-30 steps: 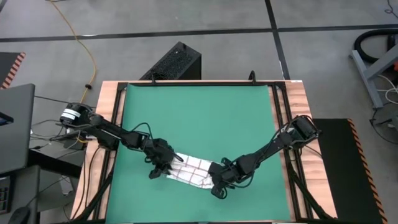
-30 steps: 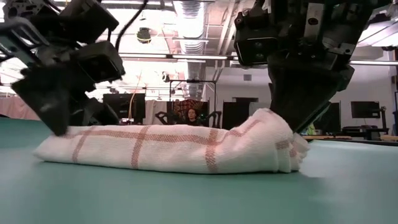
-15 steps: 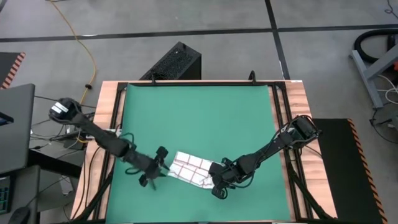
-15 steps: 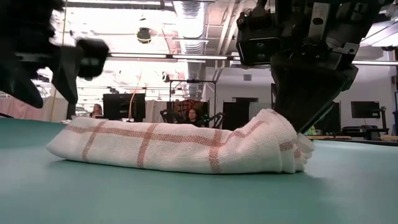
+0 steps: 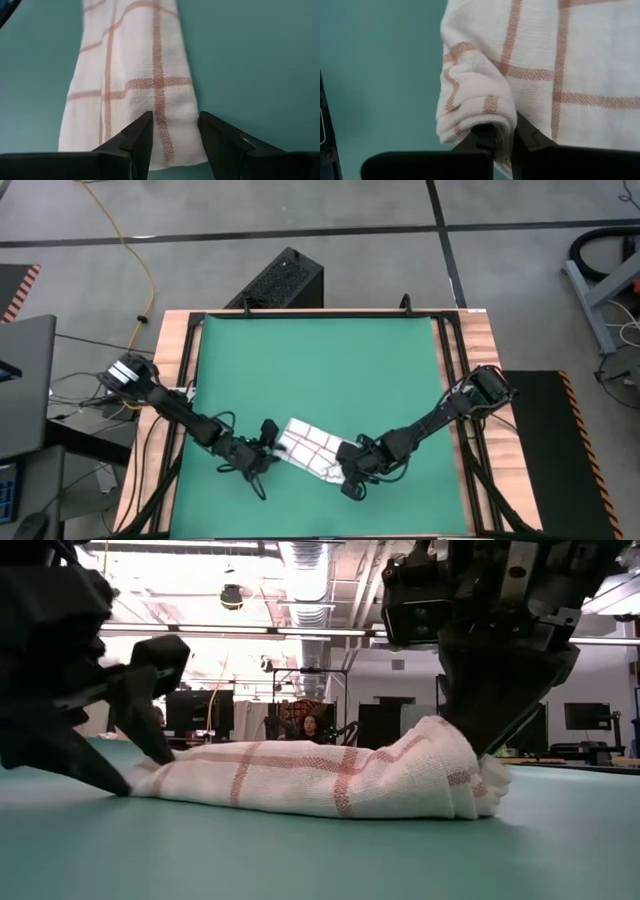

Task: Roll towel into tight, uniform cylinder
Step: Roll the kitchen towel on the table

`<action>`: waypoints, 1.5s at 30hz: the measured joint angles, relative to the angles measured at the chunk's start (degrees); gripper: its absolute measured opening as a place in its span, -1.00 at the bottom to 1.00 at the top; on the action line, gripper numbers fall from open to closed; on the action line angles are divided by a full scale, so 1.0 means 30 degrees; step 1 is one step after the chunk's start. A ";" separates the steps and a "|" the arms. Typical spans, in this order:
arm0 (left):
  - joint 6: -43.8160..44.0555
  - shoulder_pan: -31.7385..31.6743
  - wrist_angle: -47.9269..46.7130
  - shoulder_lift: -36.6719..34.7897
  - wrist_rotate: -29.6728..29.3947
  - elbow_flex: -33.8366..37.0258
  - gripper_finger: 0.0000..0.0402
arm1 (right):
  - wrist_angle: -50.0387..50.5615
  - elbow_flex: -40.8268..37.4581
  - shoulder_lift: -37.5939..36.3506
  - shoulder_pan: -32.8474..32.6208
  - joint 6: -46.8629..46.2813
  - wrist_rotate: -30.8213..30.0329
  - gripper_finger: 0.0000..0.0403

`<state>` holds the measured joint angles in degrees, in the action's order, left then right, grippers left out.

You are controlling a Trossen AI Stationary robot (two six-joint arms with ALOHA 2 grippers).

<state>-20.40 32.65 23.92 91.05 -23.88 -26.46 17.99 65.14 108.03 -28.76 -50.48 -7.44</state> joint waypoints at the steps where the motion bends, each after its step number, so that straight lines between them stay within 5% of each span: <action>1: 0.0219 -0.0018 0.0219 0.0205 -0.0265 0.0000 -0.25 | 0.0009 0.0000 0.0000 -0.0038 0.0004 0.0000 -0.82; 9: 0.3568 -0.0068 -0.0433 0.0305 -0.1790 -0.0007 -0.25 | 0.0002 0.0000 0.0007 -0.0225 0.2134 -0.0073 -0.79; 20: 0.5292 -0.0104 -0.1859 0.0320 -0.1711 -0.0015 -0.25 | 0.0609 0.0000 -0.0041 -0.1107 0.5005 -0.0252 0.13; 28: 0.6389 -0.0034 -0.2155 0.0200 -0.1762 -0.0292 -0.25 | 0.0920 0.0219 -0.0441 -0.2439 0.6313 -0.1592 0.21; 34: 0.2295 0.0508 -0.0315 -0.1015 -0.1773 -0.1710 -0.32 | 0.1383 0.0233 -0.0521 -0.2760 0.6389 -0.2364 0.22; 38: -0.2690 -0.0241 0.2141 -0.0516 0.0428 -0.1788 -0.37 | 0.1561 0.0256 -0.0539 -0.2724 0.6427 -0.2492 0.22; 45: -0.3359 -0.3894 0.3240 0.0609 0.3552 -0.1778 -0.39 | 0.1650 0.0280 -0.0571 -0.2680 0.6506 -0.2565 0.22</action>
<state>-30.48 20.97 33.64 92.87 -13.23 -31.79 22.94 65.98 106.32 -36.80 -30.96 -15.14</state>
